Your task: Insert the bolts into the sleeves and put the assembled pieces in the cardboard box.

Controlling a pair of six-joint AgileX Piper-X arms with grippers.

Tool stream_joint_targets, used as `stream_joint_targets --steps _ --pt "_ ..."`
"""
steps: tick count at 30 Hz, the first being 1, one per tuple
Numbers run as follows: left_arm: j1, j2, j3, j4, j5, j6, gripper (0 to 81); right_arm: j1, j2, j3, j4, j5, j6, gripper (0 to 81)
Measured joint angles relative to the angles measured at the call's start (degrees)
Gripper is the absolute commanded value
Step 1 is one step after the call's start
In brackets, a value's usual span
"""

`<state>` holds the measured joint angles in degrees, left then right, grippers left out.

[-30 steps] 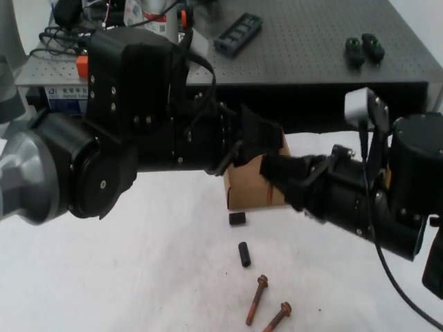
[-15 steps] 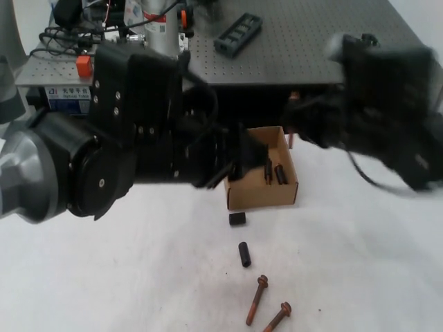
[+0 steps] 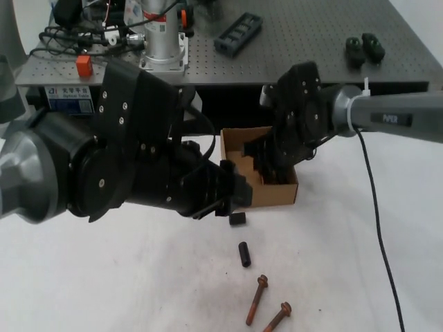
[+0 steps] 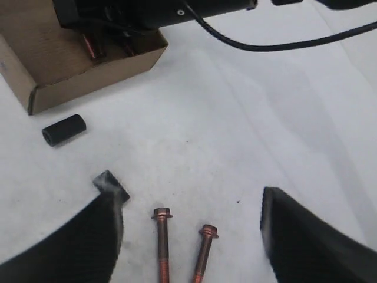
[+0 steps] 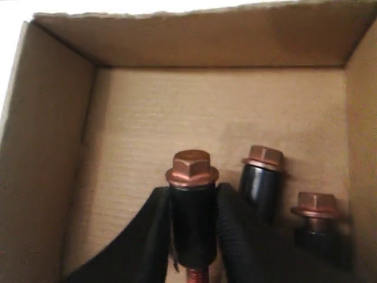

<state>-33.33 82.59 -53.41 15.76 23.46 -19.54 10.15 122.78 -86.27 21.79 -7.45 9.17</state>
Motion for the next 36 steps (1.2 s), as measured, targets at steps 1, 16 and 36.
stream_joint_targets --steps 1,16,36 --pt "0.0 0.0 0.0 0.34 -0.02 0.0 48.5 0.0 -0.1 -0.19 -0.1 -0.31 0.0 40.9" --pt "0.13 0.0 0.0 1.54 -6.67 0.39 46.6 2.95 -30.45 16.4 11.28 -1.84 -2.78 32.4" --pt "-13.58 31.24 -27.07 31.25 -13.82 16.99 38.4 -10.91 -62.82 48.92 15.58 3.49 -1.22 32.4"
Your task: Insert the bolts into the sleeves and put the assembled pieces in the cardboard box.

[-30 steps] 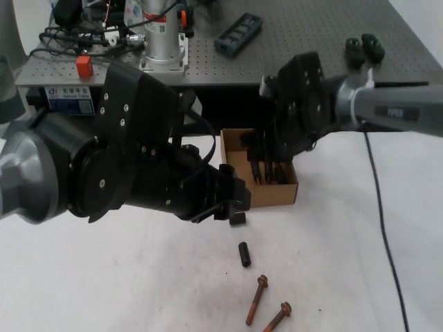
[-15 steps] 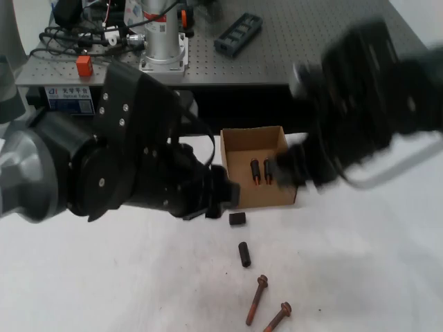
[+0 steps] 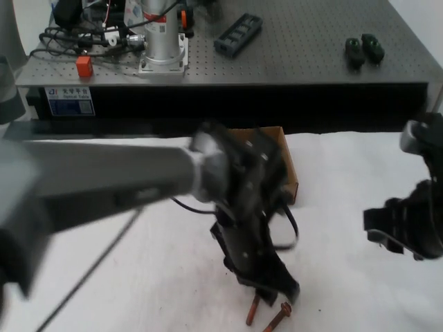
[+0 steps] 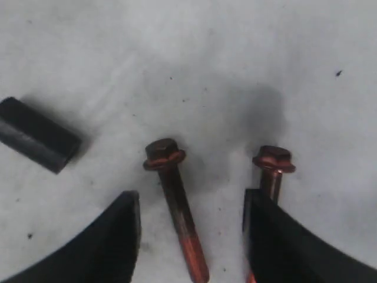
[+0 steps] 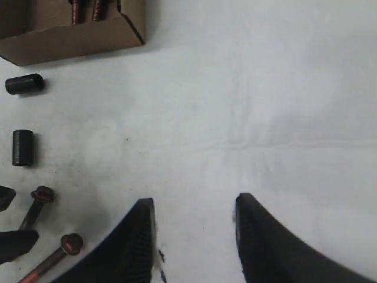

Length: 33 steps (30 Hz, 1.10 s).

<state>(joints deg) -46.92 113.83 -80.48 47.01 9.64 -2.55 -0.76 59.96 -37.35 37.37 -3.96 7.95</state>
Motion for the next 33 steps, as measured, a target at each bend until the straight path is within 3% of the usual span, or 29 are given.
stream_joint_targets --steps 7,9,13,18,24,33 --pt "-1.09 3.58 -2.43 1.29 -3.94 0.15 34.9 -0.93 -2.36 0.49 1.05 -1.67 -0.51 32.4" --pt "-1.09 3.72 -2.43 1.29 -4.31 0.15 27.1 -0.93 -2.34 0.49 1.05 -1.78 -0.67 32.4" --pt "-1.09 3.96 -2.65 1.42 -4.98 0.32 0.0 -0.93 -2.86 0.49 1.05 -2.26 -0.67 32.4" --pt "-0.9 3.96 -2.75 1.7 -3.83 0.38 0.6 -0.32 -3.25 0.49 -0.18 -4.37 -0.24 32.4" --pt "0.33 -0.82 -1.4 6.23 -8.12 -0.59 0.6 6.77 1.23 -0.26 -1.96 -4.98 -0.24 32.4" --pt "11.44 -28.13 23.53 -4.1 -9.26 -9.01 0.6 18.47 23.57 -11.13 -4.61 -4.26 -0.52 32.4"
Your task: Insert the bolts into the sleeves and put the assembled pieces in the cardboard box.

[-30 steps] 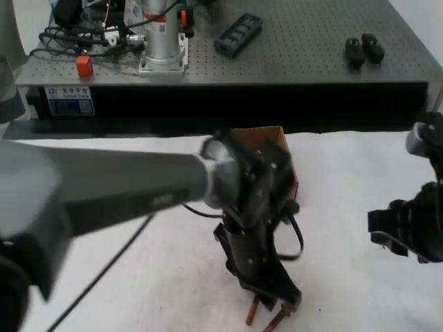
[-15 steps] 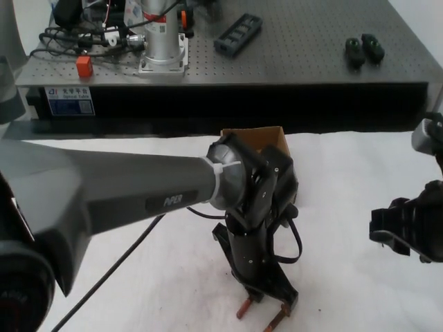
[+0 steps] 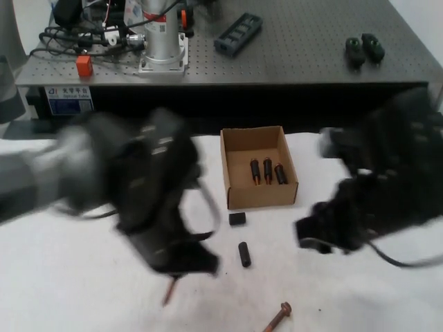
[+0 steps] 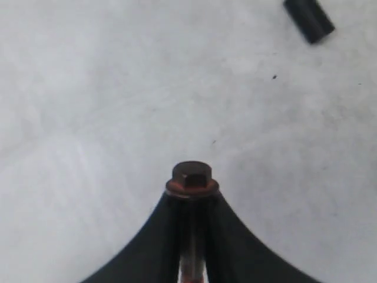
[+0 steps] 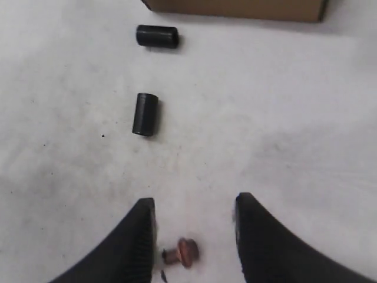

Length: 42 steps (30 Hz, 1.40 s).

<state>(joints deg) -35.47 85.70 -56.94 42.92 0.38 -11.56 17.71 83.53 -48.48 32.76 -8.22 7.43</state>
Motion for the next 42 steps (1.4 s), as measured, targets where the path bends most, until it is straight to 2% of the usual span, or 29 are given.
stream_joint_targets --steps 6,13,19,22,25,28,31,32,33,40,42 --pt "4.57 -13.71 11.02 -1.8 0.12 -2.88 0.6 2.64 8.22 -8.07 -0.43 1.91 -0.46 32.4" --pt "4.83 -19.28 13.61 -2.45 0.33 -3.5 0.6 6.76 22.5 -19.95 1.82 5.02 -0.82 32.4" --pt "4.83 -20.37 13.59 -2.45 0.33 -3.57 0.6 8.11 29.55 -24.35 6.75 6.23 -0.82 31.5" --pt "4.83 -20.37 13.59 -2.45 0.33 -3.44 0.6 8.25 29.74 -24.61 7.47 7.49 -0.82 20.2" --pt "4.83 -20.37 13.59 -2.45 0.33 -3.29 0.6 8.25 29.84 -24.7 7.52 8.22 -1.36 0.9" --pt "4.83 -20.37 13.59 -2.45 1.03 -3.29 0.6 8.25 29.73 -24.7 7.92 8.53 -1.78 1.4" --pt "4.83 -20.37 13.87 -5.27 6.85 -3.29 0.6 7.32 26.6 -23.06 8.47 5.81 -2.02 1.4" --pt "4.88 -20.37 14.11 -9.52 12.45 -3.29 0.6 6.83 24.54 -22.16 8.22 4.85 -2.07 1.4" --pt "4.88 -20.37 14.08 -12.18 15.0 -3.51 0.6 6.1 21.81 -20.75 7.59 4.02 -2.05 1.4" --pt "5.99 -20.37 14.08 -29.47 28.26 -6.72 0.6 -0.12 -7.16 -3.99 -0.1 -2.8 -2.05 1.4" --pt "5.96 -20.37 14.2 -33.77 32.25 -9.21 0.6 -0.64 -11.68 -0.77 -1.62 -5.34 -2.05 1.4"
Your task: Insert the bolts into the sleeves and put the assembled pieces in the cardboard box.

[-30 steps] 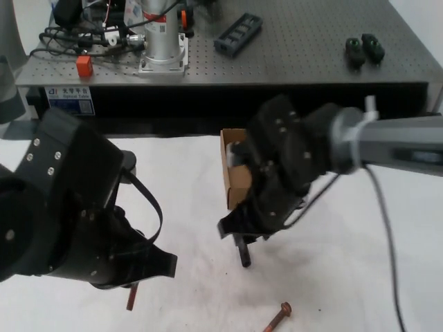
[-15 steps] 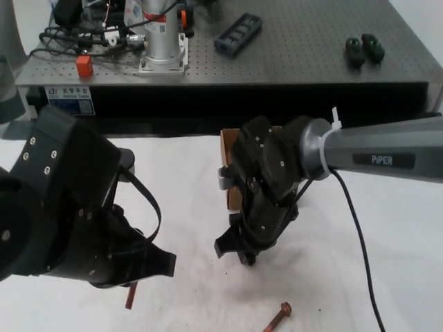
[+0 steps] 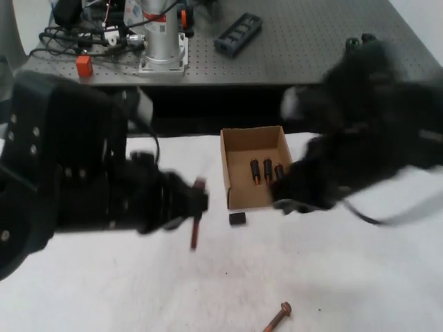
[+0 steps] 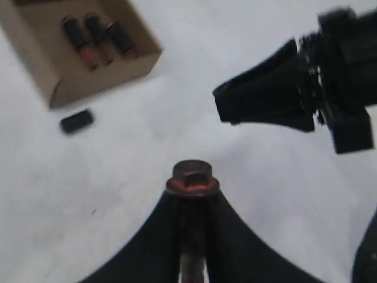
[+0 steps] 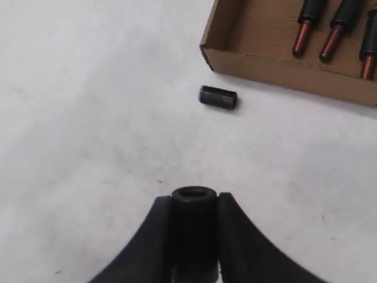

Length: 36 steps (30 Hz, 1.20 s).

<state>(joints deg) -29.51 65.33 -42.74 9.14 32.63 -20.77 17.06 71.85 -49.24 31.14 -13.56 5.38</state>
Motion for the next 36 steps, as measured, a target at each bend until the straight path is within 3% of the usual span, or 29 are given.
stream_joint_targets --steps 5,8,11,18,24,36 --pt "0.0 1.32 -0.04 -19.89 7.16 -9.19 0.6 0.63 -12.78 12.67 -7.07 -10.5 1.51 1.4" --pt "0.0 3.54 -0.04 -26.43 10.74 -14.36 0.6 4.14 -17.03 20.72 -15.69 -18.13 7.09 1.4" --pt "-0.38 5.6 -0.04 -29.27 12.88 -16.91 0.6 7.7 -16.73 25.12 -25.17 -20.85 13.17 1.4" --pt "-1.95 6.85 0.03 -30.48 14.91 -18.53 0.6 10.82 -10.4 25.75 -46.38 -19.45 22.83 1.4" --pt "-2.03 6.85 0.03 -30.5 15.22 -18.71 0.6 10.9 -9.0 25.75 -57.13 -15.61 24.41 1.4" --pt "-2.03 6.85 0.03 -31.24 14.84 -18.68 0.6 10.9 -10.75 25.75 -59.03 -13.61 22.18 1.4"
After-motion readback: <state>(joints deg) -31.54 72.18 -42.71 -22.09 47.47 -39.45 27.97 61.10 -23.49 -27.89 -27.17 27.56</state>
